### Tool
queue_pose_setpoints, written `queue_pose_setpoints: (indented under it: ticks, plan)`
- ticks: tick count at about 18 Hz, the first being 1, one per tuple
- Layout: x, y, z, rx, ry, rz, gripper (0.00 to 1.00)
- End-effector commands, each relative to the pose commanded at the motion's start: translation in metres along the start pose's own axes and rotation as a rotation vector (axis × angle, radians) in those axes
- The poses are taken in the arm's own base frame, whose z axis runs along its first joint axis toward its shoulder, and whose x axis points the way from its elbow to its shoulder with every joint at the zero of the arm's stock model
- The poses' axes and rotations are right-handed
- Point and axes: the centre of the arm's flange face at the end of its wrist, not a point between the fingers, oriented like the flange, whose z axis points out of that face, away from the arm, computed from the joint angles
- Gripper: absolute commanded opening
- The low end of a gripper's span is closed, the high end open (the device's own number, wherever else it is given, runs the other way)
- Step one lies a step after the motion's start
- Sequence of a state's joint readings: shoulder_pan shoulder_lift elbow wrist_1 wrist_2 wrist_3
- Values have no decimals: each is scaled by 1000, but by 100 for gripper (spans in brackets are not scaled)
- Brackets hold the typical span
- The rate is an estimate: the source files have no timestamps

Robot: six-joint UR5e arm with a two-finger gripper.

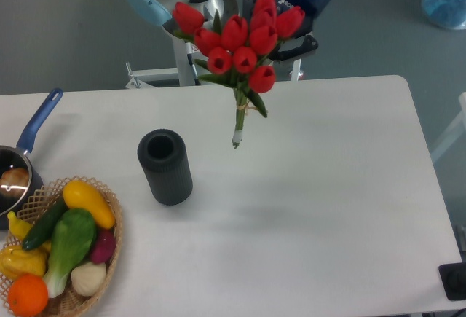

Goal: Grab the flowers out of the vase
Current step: 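Carry the tulip bunch up and away from the black vase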

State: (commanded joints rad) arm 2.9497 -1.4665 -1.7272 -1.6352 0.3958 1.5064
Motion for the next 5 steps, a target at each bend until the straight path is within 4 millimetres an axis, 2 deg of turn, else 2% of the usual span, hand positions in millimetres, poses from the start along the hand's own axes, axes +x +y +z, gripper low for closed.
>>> queue_pose_setpoints:
  ticks: [5]
  plan:
    - [2,5,-8,-49,-20,-3,22]
